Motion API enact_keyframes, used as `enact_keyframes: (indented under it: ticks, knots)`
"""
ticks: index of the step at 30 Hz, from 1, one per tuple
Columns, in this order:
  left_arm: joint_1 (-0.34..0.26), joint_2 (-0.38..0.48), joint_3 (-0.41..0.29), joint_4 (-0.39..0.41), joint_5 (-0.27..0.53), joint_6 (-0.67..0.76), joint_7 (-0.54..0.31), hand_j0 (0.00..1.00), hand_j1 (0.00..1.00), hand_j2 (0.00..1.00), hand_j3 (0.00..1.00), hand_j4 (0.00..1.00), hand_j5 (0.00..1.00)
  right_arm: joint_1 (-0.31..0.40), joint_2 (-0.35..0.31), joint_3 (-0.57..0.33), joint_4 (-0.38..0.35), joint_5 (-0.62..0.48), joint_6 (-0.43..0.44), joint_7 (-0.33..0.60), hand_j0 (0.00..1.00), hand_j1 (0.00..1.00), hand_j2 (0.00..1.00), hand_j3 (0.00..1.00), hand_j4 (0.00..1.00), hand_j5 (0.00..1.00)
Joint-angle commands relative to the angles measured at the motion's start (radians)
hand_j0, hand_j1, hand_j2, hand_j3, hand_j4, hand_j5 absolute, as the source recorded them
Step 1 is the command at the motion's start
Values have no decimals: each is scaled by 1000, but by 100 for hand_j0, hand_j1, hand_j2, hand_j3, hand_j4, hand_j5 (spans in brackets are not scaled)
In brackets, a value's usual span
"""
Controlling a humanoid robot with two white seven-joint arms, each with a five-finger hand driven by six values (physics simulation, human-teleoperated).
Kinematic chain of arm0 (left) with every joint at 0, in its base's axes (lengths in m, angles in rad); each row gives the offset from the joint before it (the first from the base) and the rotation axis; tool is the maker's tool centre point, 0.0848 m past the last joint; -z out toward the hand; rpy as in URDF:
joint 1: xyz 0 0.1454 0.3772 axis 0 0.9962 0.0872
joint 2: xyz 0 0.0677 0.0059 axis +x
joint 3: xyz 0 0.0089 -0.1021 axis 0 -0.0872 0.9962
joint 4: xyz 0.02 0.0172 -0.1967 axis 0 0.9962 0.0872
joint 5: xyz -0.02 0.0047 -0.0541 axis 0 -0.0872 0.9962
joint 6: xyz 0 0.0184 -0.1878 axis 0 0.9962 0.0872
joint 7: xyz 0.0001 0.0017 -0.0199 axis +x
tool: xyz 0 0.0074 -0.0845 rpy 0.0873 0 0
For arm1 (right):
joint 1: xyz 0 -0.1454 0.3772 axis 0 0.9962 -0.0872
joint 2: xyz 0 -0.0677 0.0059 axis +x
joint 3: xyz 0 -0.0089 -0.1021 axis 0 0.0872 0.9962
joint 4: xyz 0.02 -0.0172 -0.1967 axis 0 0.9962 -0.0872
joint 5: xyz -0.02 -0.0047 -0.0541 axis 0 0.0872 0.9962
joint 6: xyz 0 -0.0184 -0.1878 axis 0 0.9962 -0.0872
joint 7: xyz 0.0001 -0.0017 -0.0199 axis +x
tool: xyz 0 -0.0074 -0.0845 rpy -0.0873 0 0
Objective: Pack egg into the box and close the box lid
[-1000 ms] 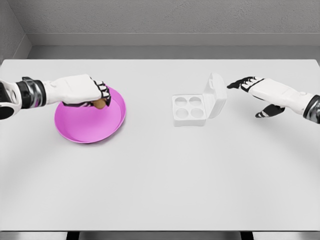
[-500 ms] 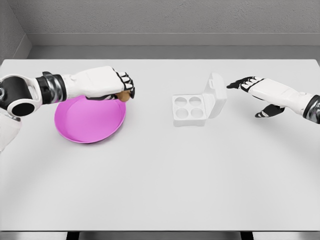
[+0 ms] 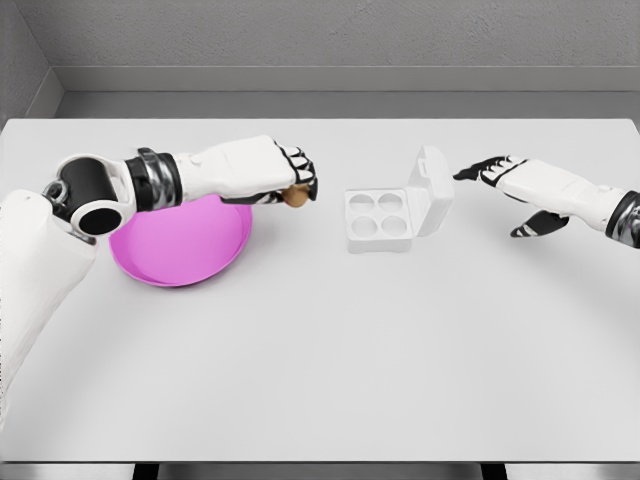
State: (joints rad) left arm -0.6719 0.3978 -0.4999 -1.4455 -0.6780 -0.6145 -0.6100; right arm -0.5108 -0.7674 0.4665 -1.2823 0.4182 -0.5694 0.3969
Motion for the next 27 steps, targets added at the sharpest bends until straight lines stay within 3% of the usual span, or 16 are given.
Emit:
enact_keyframes:
  ticks: [1, 20, 27]
  knots:
    - [0, -25, 0, 19, -3, 4, -1, 40, 40, 40, 40, 40, 40, 0, -1, -2, 0, -7, 2, 13, 100, 100, 100, 100, 100, 100]
    - [-5, -204, -9, 91, -138, 4, -1, 40, 40, 40, 40, 40, 40, 0, -1, -2, -3, -7, 2, 13, 100, 100, 100, 100, 100, 100]
    - [-21, -249, -9, 183, -172, 4, -1, 42, 42, 42, 42, 42, 42, -2, 0, -2, -5, -7, 0, 13, 100, 100, 100, 100, 100, 100]
